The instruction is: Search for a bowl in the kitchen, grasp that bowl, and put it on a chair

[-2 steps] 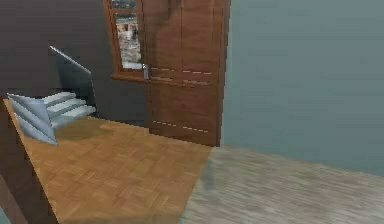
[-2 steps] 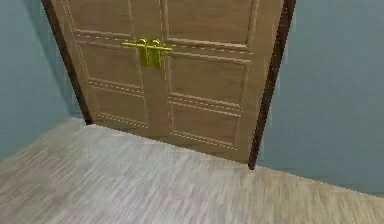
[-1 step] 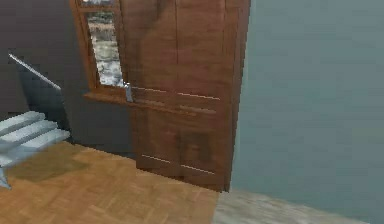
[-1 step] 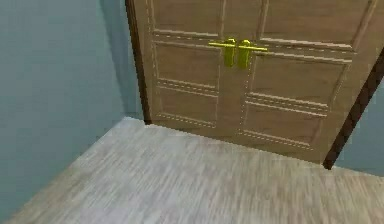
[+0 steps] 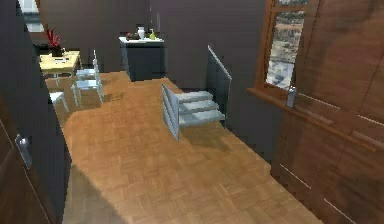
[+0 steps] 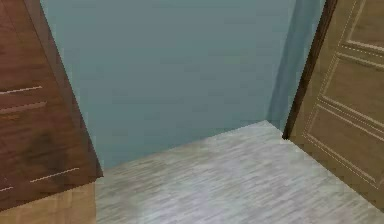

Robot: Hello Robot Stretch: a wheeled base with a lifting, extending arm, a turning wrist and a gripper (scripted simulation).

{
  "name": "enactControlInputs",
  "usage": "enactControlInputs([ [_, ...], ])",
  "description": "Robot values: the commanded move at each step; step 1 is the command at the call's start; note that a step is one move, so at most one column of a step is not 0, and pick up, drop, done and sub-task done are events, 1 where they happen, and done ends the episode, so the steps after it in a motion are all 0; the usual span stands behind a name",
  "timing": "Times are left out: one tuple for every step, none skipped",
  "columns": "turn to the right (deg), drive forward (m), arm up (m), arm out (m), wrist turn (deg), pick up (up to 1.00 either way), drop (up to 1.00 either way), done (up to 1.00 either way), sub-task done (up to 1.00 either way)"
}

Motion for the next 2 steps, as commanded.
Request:
enactControlInputs([
  [-12.0, 0.0, 0.0, 0.0, 0.0, 0.0, 0.0, 0.0, 0.0],
  [0.0, 0.8, 0.0, 0.0, 0.0, 0.0, 0.0, 0.0, 0.0],
])
